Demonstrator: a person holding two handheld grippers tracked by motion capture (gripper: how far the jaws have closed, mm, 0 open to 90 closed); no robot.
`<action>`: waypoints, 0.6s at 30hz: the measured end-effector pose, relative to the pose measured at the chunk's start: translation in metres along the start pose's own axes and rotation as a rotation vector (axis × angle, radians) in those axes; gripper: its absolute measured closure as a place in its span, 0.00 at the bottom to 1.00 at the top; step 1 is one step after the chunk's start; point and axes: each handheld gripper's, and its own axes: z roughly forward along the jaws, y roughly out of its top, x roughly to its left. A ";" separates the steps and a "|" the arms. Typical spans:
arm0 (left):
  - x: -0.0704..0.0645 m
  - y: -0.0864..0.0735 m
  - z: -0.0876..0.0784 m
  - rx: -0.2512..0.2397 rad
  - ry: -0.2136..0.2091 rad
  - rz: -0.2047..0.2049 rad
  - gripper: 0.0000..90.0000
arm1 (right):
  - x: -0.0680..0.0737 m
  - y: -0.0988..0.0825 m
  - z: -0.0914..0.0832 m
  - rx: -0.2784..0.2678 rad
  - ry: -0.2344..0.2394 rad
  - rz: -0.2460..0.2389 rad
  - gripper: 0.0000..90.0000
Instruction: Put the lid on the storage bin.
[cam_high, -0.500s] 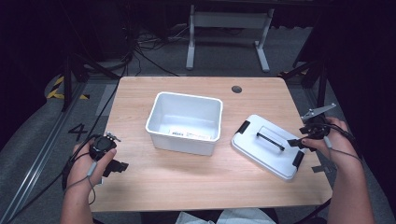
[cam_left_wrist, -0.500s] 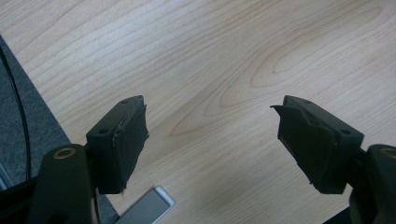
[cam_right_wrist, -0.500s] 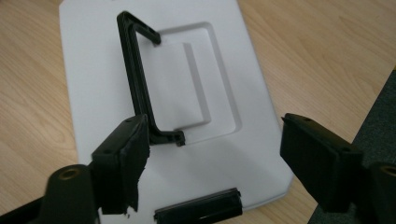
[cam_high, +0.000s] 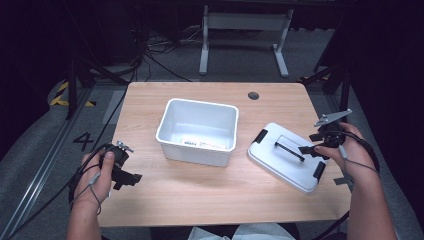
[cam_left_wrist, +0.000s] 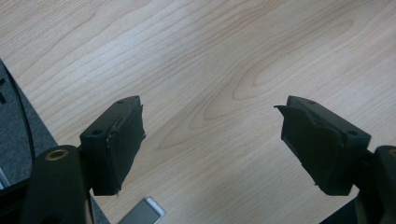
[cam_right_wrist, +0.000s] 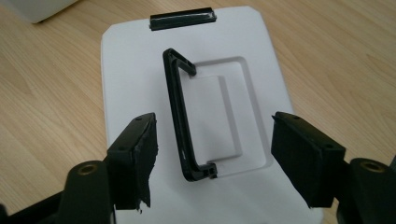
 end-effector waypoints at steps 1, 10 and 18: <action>-0.001 0.000 0.000 -0.001 -0.003 0.005 0.24 | 0.002 0.001 0.001 0.005 0.002 0.001 0.36; -0.006 0.003 0.002 -0.005 0.017 0.027 0.23 | 0.010 0.009 0.023 0.021 0.061 -0.041 0.35; -0.007 0.004 0.003 -0.006 0.028 0.039 0.23 | 0.013 0.009 0.043 0.077 0.081 -0.056 0.34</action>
